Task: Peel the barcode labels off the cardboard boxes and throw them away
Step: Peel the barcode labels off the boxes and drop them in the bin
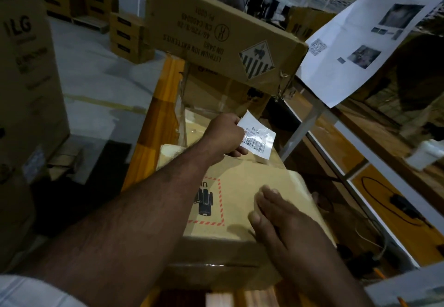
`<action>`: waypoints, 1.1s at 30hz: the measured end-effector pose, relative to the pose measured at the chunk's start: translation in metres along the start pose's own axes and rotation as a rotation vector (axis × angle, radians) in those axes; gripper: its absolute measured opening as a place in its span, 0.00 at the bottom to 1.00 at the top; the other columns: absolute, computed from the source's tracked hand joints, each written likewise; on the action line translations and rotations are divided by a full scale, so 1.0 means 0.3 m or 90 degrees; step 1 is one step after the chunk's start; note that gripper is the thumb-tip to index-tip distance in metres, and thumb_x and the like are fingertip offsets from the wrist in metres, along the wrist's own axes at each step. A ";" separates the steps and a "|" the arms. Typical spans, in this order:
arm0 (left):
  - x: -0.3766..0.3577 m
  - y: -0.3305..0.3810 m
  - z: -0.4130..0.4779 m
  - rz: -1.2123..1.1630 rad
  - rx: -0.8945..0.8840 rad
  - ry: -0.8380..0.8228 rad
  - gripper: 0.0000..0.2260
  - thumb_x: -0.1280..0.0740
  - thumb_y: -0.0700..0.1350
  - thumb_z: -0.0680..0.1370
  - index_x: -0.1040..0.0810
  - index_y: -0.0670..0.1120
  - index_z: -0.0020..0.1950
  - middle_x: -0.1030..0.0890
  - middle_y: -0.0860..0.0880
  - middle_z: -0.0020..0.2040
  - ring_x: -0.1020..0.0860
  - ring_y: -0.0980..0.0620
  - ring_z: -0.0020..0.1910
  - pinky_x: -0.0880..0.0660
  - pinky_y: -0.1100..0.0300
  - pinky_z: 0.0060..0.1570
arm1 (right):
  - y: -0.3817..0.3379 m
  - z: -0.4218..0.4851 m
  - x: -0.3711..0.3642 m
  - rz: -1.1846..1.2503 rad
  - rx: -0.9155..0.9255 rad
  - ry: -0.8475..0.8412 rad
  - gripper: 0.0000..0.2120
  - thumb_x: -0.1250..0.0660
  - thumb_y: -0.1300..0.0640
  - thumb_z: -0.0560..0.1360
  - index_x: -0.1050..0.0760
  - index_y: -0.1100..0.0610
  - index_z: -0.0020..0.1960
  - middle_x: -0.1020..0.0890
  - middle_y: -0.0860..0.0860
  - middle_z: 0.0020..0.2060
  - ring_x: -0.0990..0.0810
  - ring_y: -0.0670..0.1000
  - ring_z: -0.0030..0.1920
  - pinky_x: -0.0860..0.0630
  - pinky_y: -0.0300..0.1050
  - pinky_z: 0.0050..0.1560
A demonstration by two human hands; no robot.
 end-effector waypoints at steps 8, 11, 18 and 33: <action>-0.028 0.011 -0.001 0.083 -0.023 0.040 0.14 0.41 0.37 0.81 0.23 0.45 0.64 0.16 0.46 0.47 0.15 0.48 0.34 0.25 0.61 0.27 | 0.009 0.177 0.013 -0.017 -0.010 0.027 0.39 0.62 0.30 0.75 0.50 0.48 0.80 0.50 0.47 0.80 0.53 0.48 0.79 0.53 0.53 0.76; -0.018 0.008 -0.002 0.075 -0.029 0.051 0.15 0.42 0.36 0.80 0.24 0.45 0.63 0.16 0.44 0.47 0.15 0.46 0.33 0.24 0.61 0.26 | 0.007 0.059 -0.001 -0.023 -0.015 0.022 0.38 0.62 0.29 0.73 0.49 0.44 0.79 0.50 0.42 0.79 0.52 0.42 0.77 0.53 0.47 0.75; -0.031 0.018 -0.008 0.087 -0.045 0.038 0.13 0.41 0.37 0.80 0.23 0.46 0.61 0.17 0.49 0.44 0.15 0.48 0.33 0.26 0.63 0.25 | 0.004 0.150 0.065 -0.043 -0.047 0.026 0.34 0.61 0.32 0.78 0.38 0.48 0.75 0.38 0.47 0.77 0.40 0.50 0.75 0.49 0.60 0.75; 0.268 0.054 -0.418 -0.079 0.046 0.254 0.06 0.35 0.41 0.80 0.21 0.48 0.54 0.14 0.47 0.45 0.15 0.47 0.43 0.20 0.51 0.39 | 0.317 0.165 0.057 0.169 -0.141 0.267 0.24 0.36 0.41 0.77 0.31 0.48 0.71 0.26 0.49 0.66 0.27 0.52 0.64 0.29 0.46 0.55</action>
Point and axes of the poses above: each hand's wrist, its own z-axis towards the middle knuckle, its own x-axis out of the back of the hand, y = z × x, the point moved 3 cm from there along z, towards the middle knuckle
